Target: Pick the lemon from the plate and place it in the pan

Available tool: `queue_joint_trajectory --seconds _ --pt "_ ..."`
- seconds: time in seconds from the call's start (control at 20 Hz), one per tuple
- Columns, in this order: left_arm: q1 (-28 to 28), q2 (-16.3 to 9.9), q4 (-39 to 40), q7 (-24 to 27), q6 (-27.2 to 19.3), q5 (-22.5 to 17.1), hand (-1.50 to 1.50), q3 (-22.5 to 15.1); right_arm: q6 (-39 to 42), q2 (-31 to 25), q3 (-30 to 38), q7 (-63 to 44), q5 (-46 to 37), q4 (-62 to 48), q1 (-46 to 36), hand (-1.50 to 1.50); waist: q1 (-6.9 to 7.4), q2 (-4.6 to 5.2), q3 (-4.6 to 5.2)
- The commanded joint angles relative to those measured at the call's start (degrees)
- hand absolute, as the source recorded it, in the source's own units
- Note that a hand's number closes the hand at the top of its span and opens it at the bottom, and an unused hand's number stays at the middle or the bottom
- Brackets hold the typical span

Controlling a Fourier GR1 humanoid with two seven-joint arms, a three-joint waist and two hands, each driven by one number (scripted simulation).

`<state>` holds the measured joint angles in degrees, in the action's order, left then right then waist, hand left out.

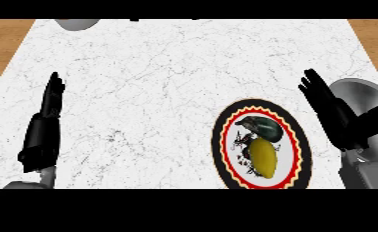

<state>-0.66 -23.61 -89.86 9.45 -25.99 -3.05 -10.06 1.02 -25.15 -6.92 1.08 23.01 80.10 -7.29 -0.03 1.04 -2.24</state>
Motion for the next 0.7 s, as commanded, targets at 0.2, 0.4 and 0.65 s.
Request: queue_joint_trajectory --seconds 0.2,0.4,0.65 --pt "-1.98 6.44 -1.31 -0.24 6.9 -4.43 0.0 -7.2 14.74 0.75 -0.36 9.48 6.6 9.17 -4.93 1.5 -1.08 -1.2 2.25" --pt "-0.42 9.69 0.5 1.23 11.12 -8.78 0.0 -8.7 5.8 -4.08 5.35 15.15 -2.4 8.08 7.2 -1.5 -2.19 -1.19 2.28" --pt "0.78 8.58 -3.37 -1.18 12.14 -8.12 0.0 -8.82 15.92 -10.0 7.42 29.19 -7.02 11.4 19.78 -1.5 -1.03 -1.27 2.21"
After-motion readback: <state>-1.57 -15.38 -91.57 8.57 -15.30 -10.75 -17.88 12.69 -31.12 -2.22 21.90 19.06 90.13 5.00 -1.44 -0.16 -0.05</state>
